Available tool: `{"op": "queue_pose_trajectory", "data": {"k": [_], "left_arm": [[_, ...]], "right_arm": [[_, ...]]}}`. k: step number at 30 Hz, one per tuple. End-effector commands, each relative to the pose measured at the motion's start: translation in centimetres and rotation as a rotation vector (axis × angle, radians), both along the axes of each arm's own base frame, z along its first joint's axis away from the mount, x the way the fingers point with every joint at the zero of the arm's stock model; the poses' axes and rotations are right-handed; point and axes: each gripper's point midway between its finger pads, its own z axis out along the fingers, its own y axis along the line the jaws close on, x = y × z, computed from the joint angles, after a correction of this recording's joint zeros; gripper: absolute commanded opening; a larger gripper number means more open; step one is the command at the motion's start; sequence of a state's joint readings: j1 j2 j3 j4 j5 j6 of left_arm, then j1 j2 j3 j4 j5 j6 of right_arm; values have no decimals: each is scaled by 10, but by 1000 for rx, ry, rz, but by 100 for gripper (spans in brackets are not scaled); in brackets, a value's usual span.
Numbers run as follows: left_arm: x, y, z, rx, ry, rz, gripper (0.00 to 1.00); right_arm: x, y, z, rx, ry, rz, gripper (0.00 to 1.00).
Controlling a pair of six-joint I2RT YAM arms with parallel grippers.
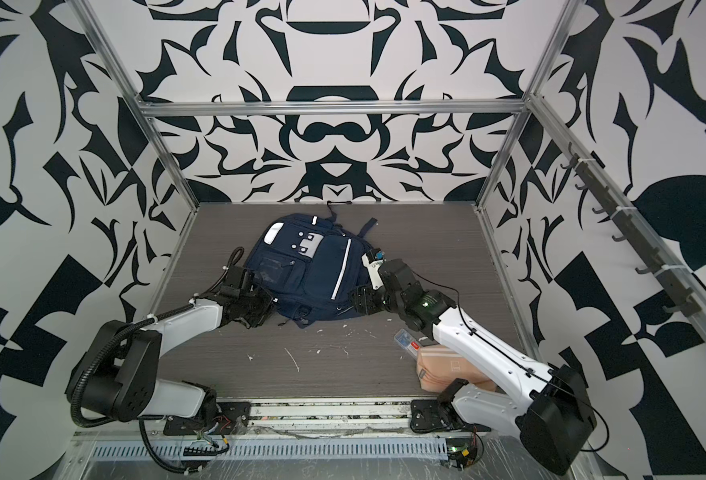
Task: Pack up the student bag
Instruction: 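Grasp the backpack's near side edges with both grippers and pull them together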
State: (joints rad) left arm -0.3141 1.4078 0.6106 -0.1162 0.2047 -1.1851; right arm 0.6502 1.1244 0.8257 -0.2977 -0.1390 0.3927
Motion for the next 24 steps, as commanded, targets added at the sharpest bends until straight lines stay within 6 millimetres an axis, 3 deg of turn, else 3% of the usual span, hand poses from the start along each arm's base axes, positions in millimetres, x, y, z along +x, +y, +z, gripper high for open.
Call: {"op": "queue_pose_trajectory", "data": {"k": [1, 8, 18, 24], "left_arm": [[-1, 1, 12, -21, -24, 23, 0], [18, -14, 66, -96, -126, 12, 0], [30, -45, 108, -193, -171, 10, 0], [40, -60, 129, -254, -191, 21, 0]], "right_arm": [[4, 8, 22, 38, -56, 23, 74], [2, 15, 23, 52, -48, 49, 75], [8, 38, 36, 134, -39, 73, 73], [-10, 52, 25, 127, -16, 95, 56]]}}
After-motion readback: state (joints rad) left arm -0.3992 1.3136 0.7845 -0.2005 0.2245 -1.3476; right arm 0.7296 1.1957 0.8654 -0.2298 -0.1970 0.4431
